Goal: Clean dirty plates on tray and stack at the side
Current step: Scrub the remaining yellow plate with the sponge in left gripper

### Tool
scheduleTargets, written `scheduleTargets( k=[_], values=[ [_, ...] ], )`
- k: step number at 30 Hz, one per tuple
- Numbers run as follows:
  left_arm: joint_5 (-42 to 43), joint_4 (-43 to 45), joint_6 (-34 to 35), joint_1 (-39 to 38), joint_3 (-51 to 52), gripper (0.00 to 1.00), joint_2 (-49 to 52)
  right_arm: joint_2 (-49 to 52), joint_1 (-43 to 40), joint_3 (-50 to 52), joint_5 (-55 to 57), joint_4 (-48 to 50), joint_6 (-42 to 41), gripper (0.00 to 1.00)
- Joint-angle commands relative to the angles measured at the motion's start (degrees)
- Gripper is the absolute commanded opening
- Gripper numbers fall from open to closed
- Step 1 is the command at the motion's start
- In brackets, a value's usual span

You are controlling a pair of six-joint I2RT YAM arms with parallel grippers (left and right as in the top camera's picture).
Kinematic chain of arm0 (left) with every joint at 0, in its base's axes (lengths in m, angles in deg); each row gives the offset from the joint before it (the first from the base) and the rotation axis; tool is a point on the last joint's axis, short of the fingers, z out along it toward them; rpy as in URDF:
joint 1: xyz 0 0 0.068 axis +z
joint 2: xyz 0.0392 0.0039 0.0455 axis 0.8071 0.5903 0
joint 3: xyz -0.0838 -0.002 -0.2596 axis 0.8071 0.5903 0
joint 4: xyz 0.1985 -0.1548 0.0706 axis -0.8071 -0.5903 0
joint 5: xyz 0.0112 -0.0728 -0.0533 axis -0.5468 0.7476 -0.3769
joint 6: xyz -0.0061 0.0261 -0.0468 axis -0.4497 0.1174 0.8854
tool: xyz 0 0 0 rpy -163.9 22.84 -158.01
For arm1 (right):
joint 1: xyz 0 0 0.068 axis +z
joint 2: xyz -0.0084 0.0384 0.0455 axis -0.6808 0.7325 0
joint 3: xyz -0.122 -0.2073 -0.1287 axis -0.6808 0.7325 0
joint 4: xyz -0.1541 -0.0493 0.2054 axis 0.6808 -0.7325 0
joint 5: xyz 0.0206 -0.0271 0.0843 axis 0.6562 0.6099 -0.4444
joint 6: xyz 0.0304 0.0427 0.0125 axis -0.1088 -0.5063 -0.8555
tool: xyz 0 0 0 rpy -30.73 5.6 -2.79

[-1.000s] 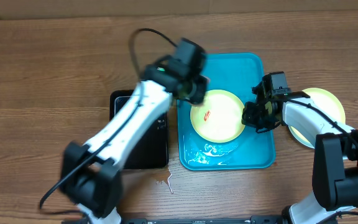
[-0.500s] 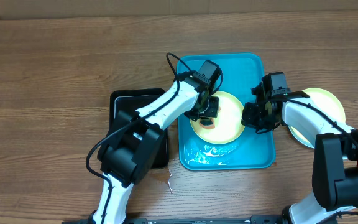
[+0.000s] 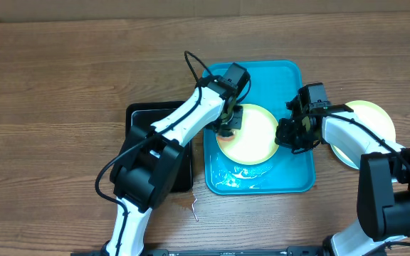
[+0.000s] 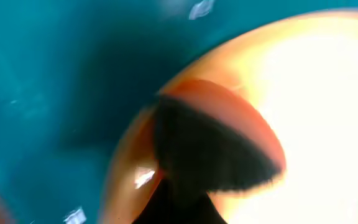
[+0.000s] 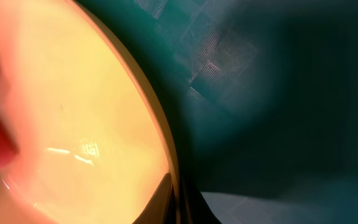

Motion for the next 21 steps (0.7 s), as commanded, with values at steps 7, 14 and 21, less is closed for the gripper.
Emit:
scheduleTargets(
  k=[7, 14, 21],
  values=[
    [21.09, 9.05, -0.68, -6.60, -0.72, 0.04, 5.88, 1.20, -0.15, 0.66, 3.63, -1.09, 0.50, 0.04],
    [24.96, 6.27, 0.90, -6.93, -0.81, 0.04, 7.76, 1.20, -0.15, 0.66, 3.61, -1.11, 0.48, 0.04],
    [6.12, -2.95, 5.38, -4.61, -2.08, 0.04, 4.04, 1.20, -0.15, 0.66, 3.61, -1.09, 0.48, 0.04]
  ],
)
